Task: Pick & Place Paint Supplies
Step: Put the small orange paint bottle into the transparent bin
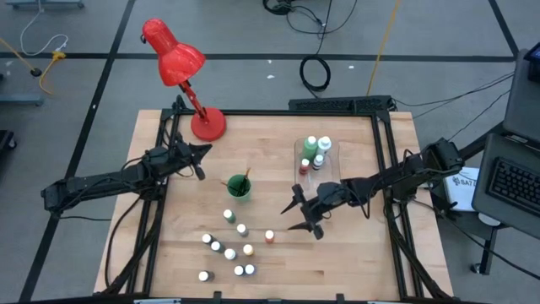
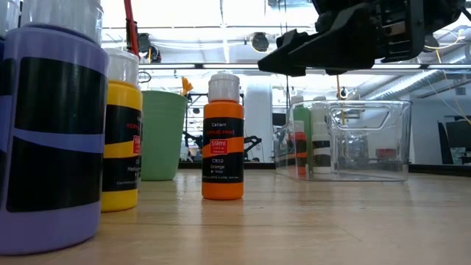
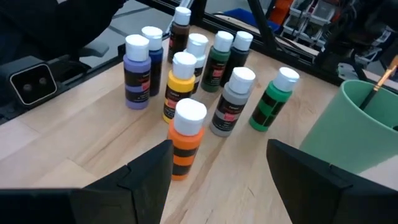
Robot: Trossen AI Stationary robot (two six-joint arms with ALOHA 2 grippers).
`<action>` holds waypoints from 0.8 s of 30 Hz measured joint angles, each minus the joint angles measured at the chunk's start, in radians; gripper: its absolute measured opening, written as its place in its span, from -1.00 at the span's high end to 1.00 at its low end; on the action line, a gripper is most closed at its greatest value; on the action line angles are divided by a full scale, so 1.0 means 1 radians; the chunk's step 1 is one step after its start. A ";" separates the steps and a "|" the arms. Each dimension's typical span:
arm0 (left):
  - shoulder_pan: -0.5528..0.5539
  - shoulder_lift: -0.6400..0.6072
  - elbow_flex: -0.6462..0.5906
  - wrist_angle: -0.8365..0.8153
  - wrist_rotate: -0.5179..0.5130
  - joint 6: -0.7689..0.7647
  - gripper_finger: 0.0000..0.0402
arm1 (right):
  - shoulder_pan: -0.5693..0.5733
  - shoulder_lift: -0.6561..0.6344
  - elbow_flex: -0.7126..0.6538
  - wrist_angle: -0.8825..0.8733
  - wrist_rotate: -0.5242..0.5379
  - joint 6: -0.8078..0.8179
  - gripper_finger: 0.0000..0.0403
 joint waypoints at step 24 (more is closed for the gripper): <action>0.000 0.000 0.000 0.008 0.000 0.016 0.89 | 0.000 0.000 0.000 0.000 0.000 -0.002 -0.26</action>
